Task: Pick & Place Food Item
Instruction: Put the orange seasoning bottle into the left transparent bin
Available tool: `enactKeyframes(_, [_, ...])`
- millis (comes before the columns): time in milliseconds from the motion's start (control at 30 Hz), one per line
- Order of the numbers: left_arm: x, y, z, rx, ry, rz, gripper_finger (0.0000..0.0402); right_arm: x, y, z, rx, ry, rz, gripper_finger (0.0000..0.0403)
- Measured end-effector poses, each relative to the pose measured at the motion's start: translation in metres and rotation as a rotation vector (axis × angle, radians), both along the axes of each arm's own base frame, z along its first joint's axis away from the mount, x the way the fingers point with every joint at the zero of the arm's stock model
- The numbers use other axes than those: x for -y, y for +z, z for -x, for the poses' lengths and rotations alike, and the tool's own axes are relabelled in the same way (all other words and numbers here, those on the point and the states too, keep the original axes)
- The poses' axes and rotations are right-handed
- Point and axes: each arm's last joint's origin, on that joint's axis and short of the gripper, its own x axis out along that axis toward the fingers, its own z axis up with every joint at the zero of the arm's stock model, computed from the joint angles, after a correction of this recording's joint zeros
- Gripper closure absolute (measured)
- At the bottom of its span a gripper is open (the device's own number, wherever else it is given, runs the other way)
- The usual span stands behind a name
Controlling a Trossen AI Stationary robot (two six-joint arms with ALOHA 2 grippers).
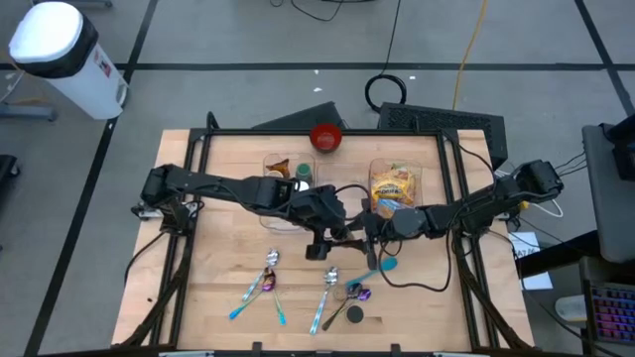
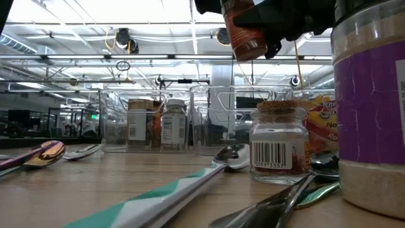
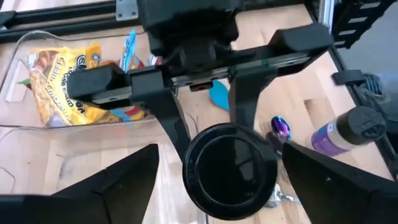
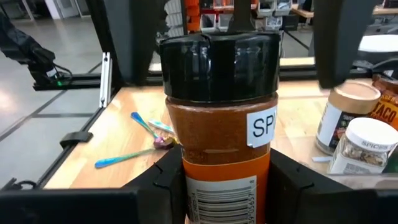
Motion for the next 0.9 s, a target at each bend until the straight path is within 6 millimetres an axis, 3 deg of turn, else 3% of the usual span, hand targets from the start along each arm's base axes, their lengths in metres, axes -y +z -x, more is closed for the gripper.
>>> enactKeyframes(133, [-0.003,-0.004,-0.002,-0.015,0.011,0.002,0.0105,0.0,0.0,0.0,-0.003,-0.002,0.002,0.0268])
enactKeyframes(300, [-0.003,-0.005,-0.003,-0.017,0.013,0.003,0.0193,0.0,0.0,0.0,-0.003,-0.005,0.006,0.0254])
enactKeyframes(500, [-0.005,0.009,0.012,-0.024,0.027,0.0,0.0195,0.002,0.004,0.004,-0.02,-0.007,0.012,0.0193])
enactKeyframes(700, [-0.015,0.048,0.062,-0.047,0.187,-0.036,0.0195,0.005,0.014,0.024,-0.096,0.014,0.028,0.0126])
enactKeyframes(900, [-0.024,0.055,0.098,-0.166,0.401,-0.113,0.0195,0.011,0.03,0.047,-0.125,0.0,0.0,0.0099])
